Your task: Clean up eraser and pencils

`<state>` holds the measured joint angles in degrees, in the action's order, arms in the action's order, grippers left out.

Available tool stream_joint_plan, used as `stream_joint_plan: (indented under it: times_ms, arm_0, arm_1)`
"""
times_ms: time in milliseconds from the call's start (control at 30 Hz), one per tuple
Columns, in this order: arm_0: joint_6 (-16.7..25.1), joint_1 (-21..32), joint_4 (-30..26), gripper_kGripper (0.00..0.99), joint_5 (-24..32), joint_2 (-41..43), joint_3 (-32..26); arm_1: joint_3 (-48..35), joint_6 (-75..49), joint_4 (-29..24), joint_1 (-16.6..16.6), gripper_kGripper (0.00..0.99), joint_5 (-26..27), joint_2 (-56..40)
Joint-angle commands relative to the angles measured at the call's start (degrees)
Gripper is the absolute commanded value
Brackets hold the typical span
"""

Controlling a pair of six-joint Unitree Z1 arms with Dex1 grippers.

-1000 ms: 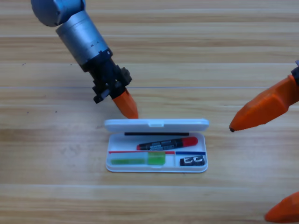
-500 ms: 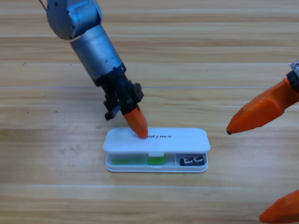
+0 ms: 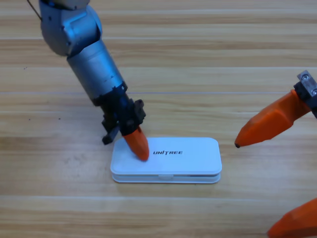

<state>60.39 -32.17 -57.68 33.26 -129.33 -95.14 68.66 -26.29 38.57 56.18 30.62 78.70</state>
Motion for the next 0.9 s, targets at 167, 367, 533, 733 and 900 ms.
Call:
stream_joint_plan:
  times_ms: [167, 367, 533, 733, 900]
  arm_0:
    - [-1.7, -2.4, 9.0, 0.0, -2.7, 0.9, 10.3]
    - [-2.6, -3.3, 13.4, 0.0, -4.1, 0.9, 13.6]
    - [-3.9, -3.3, 12.4, 0.0, -5.4, 7.1, 13.3]
    - [-5.0, -4.6, 0.9, 0.0, -3.3, 23.2, 7.7]
    - [-7.0, -6.6, -5.1, 0.0, -0.6, 36.5, 5.6]
  arm_1:
    - [-1.1, 0.7, -1.1, -1.2, 0.983, 1.1, 2.2]
    - [-1.1, 0.7, -1.1, -1.2, 0.983, 1.1, 2.3]
    - [-1.1, 0.7, -1.1, -1.2, 0.983, 1.1, 2.2]
    - [-1.0, 1.2, -1.1, -1.2, 0.985, 1.1, 2.5]
    - [-0.9, 1.2, -1.2, -1.2, 0.985, 1.1, 2.7]
